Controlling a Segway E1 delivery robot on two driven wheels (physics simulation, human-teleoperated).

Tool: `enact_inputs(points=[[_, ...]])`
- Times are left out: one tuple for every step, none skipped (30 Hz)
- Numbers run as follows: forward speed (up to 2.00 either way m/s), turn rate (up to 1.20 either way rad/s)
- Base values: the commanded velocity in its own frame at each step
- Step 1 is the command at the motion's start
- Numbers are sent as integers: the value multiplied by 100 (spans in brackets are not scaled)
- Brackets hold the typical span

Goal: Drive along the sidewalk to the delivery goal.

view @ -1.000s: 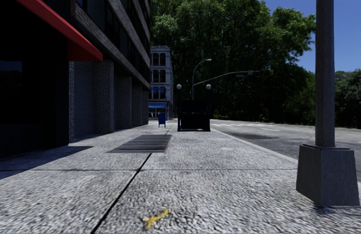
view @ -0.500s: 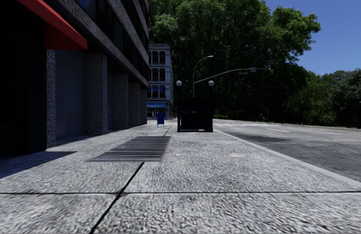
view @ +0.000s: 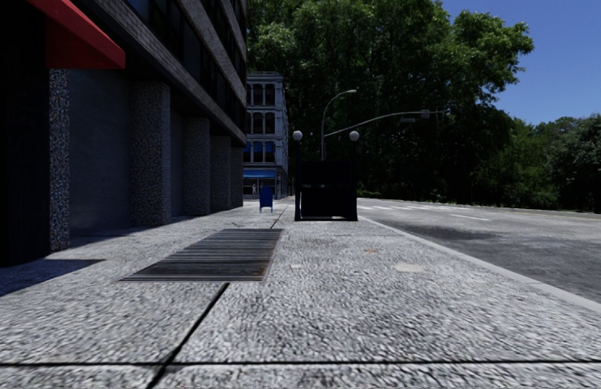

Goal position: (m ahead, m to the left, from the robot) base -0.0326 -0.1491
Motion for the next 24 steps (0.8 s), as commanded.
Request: enact_inputs(points=[[0, 0], [0, 0], [0, 0], [0, 0], [0, 0], [0, 0], [0, 0], [0, 0], [0, 0], [0, 0], [0, 0], [0, 0], [0, 0], [0, 0], [0, 0], [0, 0], [0, 0], [0, 0], [0, 0], [0, 0], [0, 0], [0, 0], [0, 0], [0, 0]])
